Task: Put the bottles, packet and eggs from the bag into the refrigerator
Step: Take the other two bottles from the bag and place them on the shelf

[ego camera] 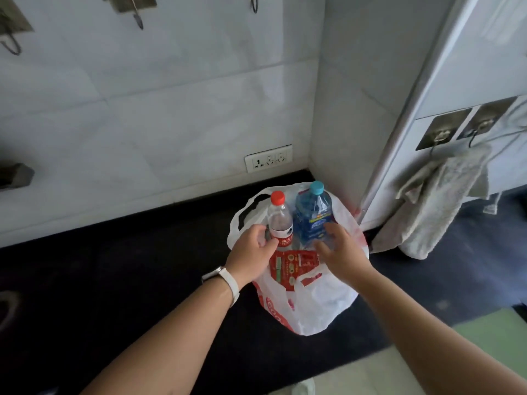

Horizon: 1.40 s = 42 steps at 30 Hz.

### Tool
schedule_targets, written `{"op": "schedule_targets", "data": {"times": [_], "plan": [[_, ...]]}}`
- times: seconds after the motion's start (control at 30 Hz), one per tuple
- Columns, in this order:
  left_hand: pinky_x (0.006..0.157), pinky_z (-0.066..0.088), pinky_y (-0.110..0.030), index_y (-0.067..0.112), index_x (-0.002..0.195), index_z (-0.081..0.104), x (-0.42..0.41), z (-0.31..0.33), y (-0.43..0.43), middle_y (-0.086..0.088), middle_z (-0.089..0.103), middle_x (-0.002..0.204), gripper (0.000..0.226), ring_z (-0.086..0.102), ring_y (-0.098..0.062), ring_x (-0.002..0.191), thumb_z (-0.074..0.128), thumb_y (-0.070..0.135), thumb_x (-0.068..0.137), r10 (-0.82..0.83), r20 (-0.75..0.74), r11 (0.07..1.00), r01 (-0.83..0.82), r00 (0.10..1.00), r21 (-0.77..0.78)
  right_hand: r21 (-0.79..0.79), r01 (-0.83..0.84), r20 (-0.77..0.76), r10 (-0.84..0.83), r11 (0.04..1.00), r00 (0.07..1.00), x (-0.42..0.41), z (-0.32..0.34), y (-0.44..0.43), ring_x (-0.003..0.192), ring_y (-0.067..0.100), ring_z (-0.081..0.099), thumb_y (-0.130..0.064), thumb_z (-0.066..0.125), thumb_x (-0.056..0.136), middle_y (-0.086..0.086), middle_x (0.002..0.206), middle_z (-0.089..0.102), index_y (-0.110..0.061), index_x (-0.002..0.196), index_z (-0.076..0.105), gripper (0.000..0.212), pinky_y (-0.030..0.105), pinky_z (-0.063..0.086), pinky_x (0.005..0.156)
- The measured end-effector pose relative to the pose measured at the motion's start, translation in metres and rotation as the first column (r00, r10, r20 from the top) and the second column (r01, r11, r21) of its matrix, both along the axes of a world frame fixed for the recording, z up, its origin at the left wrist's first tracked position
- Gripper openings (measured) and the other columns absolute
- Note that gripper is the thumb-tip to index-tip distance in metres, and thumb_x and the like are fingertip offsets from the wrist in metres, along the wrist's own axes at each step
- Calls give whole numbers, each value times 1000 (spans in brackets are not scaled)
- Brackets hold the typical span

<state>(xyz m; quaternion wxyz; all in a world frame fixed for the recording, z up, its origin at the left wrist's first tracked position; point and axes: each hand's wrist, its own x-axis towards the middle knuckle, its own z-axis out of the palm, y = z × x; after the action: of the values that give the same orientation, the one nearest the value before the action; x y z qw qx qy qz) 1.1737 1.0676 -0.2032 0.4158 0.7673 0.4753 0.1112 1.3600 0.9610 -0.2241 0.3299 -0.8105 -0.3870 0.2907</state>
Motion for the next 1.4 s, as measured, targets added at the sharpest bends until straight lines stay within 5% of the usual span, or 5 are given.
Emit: {"op": "schedule_targets", "data": {"times": [0.1,0.23,0.67,0.9,1.4], "plan": [[84,38,-23,20,140,46,8,-11,9,4,54,137,49,52,-9,115,55,41,97,34,-44,998,-32,998,45,15,34,-5,-34,999,999,10,-15,15,92,9,61,-34,64,90,-1,126,57,-24,136,43,51,32,60,76],[67,34,-11,17,127,53,21,-24,21,11,52,112,39,48,-2,98,61,38,95,25,0,996,-25,1000,86,39,102,-3,-102,994,995,19,-34,31,103,13,59,-36,70,85,-3,128,53,-22,140,37,66,32,56,86],[83,55,-29,36,119,48,44,-69,51,16,59,114,53,61,-3,102,76,51,77,30,79,996,-37,996,86,136,215,16,-219,967,976,25,-76,64,130,19,40,-43,83,68,-3,145,37,-30,145,15,103,38,45,102],[77,47,-18,39,120,47,60,-68,49,22,58,107,52,59,3,97,78,43,79,91,146,995,-95,985,24,194,318,-56,-313,928,948,15,-80,79,134,22,39,-41,86,65,1,144,38,-24,147,14,110,41,39,109],[88,57,-34,33,120,55,38,-48,35,15,66,109,51,64,1,99,81,39,77,82,235,997,-83,969,-8,247,268,-121,-244,931,962,16,-68,66,109,12,58,-38,84,63,-7,123,54,-27,136,31,91,33,56,87]]}}
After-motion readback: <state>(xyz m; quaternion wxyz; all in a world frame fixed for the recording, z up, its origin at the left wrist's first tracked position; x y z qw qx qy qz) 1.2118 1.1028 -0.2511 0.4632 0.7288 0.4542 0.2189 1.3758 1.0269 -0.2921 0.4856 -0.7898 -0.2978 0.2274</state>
